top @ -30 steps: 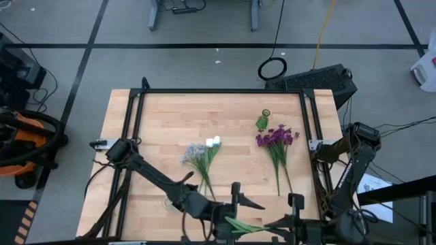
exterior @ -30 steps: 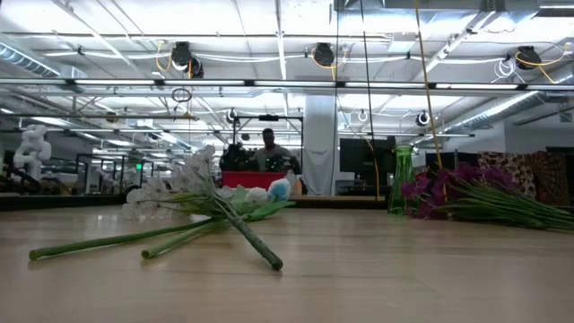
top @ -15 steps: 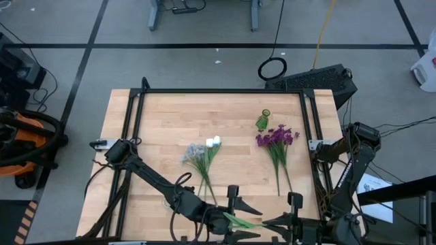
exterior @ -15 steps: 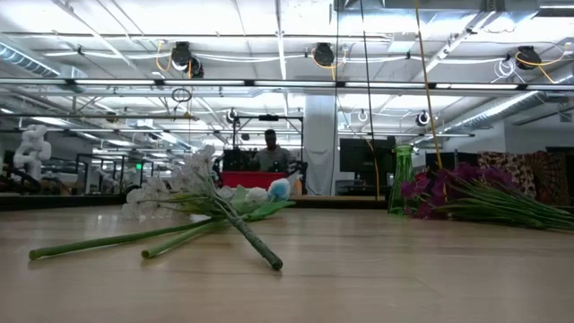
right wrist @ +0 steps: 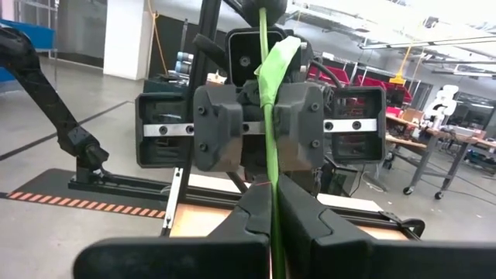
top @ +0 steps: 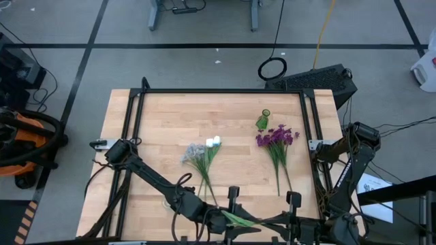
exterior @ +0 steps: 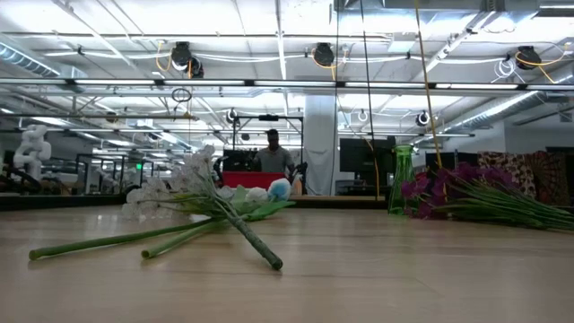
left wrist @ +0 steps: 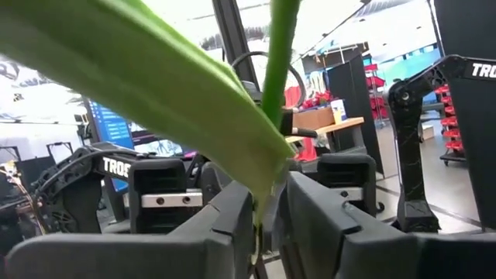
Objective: Sort flowers into vase by color
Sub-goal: Put the black flower into the green vase
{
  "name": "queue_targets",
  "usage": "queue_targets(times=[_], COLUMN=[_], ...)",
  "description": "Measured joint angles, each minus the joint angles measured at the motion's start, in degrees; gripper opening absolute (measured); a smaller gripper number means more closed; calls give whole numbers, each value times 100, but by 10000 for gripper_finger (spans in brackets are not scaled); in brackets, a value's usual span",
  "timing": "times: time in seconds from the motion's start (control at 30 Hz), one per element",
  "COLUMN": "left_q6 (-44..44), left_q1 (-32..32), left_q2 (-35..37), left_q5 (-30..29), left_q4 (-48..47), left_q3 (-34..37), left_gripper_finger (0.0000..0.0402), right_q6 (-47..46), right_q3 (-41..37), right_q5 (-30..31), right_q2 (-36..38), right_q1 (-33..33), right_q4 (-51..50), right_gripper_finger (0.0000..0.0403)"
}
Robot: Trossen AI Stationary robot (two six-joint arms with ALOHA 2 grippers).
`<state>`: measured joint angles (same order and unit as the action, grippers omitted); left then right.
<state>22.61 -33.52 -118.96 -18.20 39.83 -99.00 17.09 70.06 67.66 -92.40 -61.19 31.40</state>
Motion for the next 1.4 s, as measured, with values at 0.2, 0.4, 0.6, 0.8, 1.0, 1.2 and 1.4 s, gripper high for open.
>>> queue_targets(times=[0.2,0.4,0.6,0.8,1.0,1.2,1.4], left_q6=[-127,-130,-127,-326,-328,-278,-125], left_q1=[13,22,7,77,83,87,84], left_q2=[-33,-33,-33,-33,-33,-33,-24], left_q5=[12,164,164,236,313,295,-303], left_q4=[-11,-71,-94,-139,-69,-28,-389], left_q3=[0,0,0,0,0,0,0], left_gripper_finger=[77,77,77,77,73,13,7], right_q6=[30,37,83,141,226,212,-280], right_q3=[0,0,0,0,0,0,0], right_q5=[0,-24,-39,-4,-24,-61,261], right_q2=[0,0,0,0,0,0,0], right_q1=[0,-4,-4,-4,-2,-4,-76], right_q4=[4,6,8,64,151,152,-97], right_gripper_finger=[0,0,0,0,0,0,38])
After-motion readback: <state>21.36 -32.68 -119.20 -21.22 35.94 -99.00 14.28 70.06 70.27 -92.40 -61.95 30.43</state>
